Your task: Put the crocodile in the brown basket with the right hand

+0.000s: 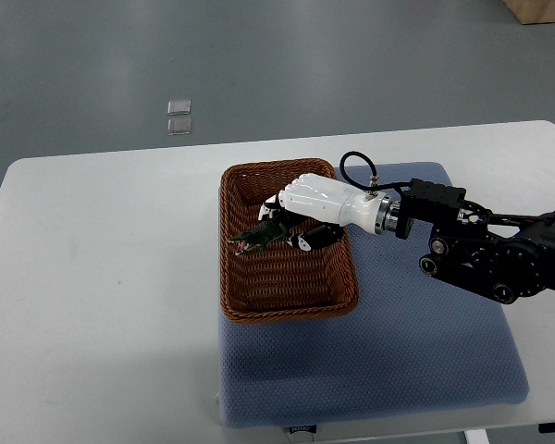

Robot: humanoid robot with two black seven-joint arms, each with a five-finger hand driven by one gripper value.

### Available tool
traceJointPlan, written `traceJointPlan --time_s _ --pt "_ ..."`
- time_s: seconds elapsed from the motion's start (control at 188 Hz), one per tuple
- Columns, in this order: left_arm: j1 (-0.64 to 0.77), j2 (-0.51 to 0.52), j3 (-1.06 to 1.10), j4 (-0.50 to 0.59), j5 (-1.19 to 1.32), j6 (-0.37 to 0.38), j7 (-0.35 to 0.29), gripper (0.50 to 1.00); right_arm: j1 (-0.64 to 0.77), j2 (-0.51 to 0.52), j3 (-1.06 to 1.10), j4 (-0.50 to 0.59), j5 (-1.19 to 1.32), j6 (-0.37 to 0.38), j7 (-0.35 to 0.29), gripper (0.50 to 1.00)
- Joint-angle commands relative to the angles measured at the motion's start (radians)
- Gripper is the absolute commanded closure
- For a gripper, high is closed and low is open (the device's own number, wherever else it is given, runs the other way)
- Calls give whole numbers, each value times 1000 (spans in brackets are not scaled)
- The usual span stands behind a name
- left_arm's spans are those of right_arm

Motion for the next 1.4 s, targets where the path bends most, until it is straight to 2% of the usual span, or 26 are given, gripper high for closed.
traceJointPlan --time_s 0.0,0.032,0.191,0.271,0.318,0.361,0.493,0.573,0.621,0.987,1.098,1.289,1.395 --pt "0 0 0 0 0 0 0 500 -6 2 -3 -19 -12 -1 0 1000" --pt "0 0 0 0 0 0 0 500 -7 3 -5 -23 -17 -9 -2 998" --pt "0 0 0 0 0 0 0 500 -10 9 -9 -31 -19 -41 -5 879" --pt "0 0 0 0 0 0 0 500 -12 9 -8 -31 -20 -43 -5 812" --pt "0 0 0 0 0 0 0 500 -16 8 -8 -31 -19 -43 -5 746" --pt "0 0 0 0 0 0 0 500 -19 6 -6 -31 -19 -43 -5 711" --pt "0 0 0 0 0 0 0 500 -21 5 -2 -31 -15 -43 -5 646" --pt "0 0 0 0 0 0 0 500 -21 3 10 -31 -8 -41 -7 640" --pt "0 0 0 0 0 0 0 500 -21 0 14 -31 -3 -41 -7 607" --pt "0 0 0 0 0 0 0 500 -75 -5 213 -48 77 -9 -16 576" --pt "0 0 0 0 0 0 0 500 -105 -3 325 -48 189 60 -31 576" --pt "0 0 0 0 0 0 0 500 -180 8 592 -65 350 229 -73 576" --pt "0 0 0 0 0 0 0 500 -188 20 662 -112 419 265 -80 576"
